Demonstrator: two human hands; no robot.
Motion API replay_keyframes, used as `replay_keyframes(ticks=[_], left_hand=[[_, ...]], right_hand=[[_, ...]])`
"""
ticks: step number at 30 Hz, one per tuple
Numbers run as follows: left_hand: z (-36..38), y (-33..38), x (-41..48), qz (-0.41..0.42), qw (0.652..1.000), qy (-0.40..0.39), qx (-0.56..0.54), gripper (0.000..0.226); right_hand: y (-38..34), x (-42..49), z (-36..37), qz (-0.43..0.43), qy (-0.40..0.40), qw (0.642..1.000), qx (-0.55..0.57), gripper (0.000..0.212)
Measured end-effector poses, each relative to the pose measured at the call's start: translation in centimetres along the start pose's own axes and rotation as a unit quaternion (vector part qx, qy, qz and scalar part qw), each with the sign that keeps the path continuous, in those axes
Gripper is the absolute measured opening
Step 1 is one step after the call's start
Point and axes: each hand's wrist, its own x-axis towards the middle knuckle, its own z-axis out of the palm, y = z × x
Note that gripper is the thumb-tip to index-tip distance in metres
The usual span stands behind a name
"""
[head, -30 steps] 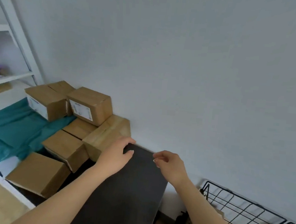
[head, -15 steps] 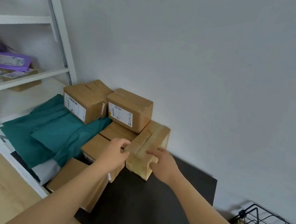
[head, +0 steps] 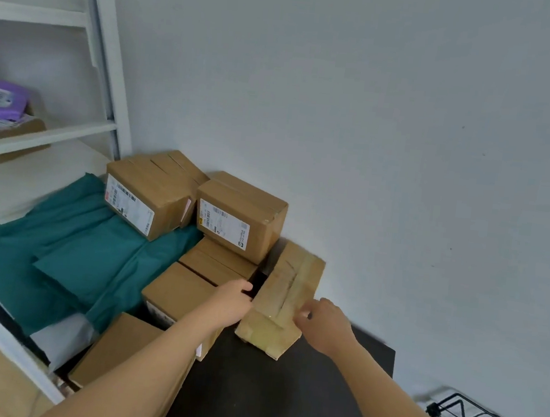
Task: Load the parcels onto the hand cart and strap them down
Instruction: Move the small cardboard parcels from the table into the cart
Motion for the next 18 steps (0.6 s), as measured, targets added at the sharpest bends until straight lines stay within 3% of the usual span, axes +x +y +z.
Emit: replay_keyframes(ticks=[2, 4, 6, 8, 11, 18], left_hand=[[0.5, 0.4, -0.1, -0.013, 0.997, -0.062, -0.049, 0.043], [1.3, 0.5, -0.3, -0.005, 0.994, -0.104, -0.042, 0.039], [1.8, 0.3, -0.4, 0.012, 0.996, -0.080, -0.023, 0.040], [2.0, -0.2, 0.0, 0.021, 0.999, -0.041, -0.018, 0.039], [1.7, -0.8, 0.3, 0.005, 0.999, -0.025, -0.026, 0.041], [1.8, -1.5, 1.1, -0.005, 0.999, -0.011, -0.041, 0.044]], right_hand=[[-0.1, 0.1, 0.3, 0.044, 0.017, 0.998, 0.030, 0.040], [0.0, 0.3, 0.9, 0.087, 0.015, 0.994, 0.063, 0.072], [0.0, 0.5, 1.6, 0.118, -0.007, 0.991, 0.061, 0.100], [0.1, 0.9, 2.4, 0.131, -0.025, 0.991, 0.017, 0.112], [0.2, 1.3, 2.7, 0.144, -0.026, 0.989, -0.005, 0.111], [1.9, 0.2, 1.5, 0.151, 0.005, 0.983, 0.103, 0.100]])
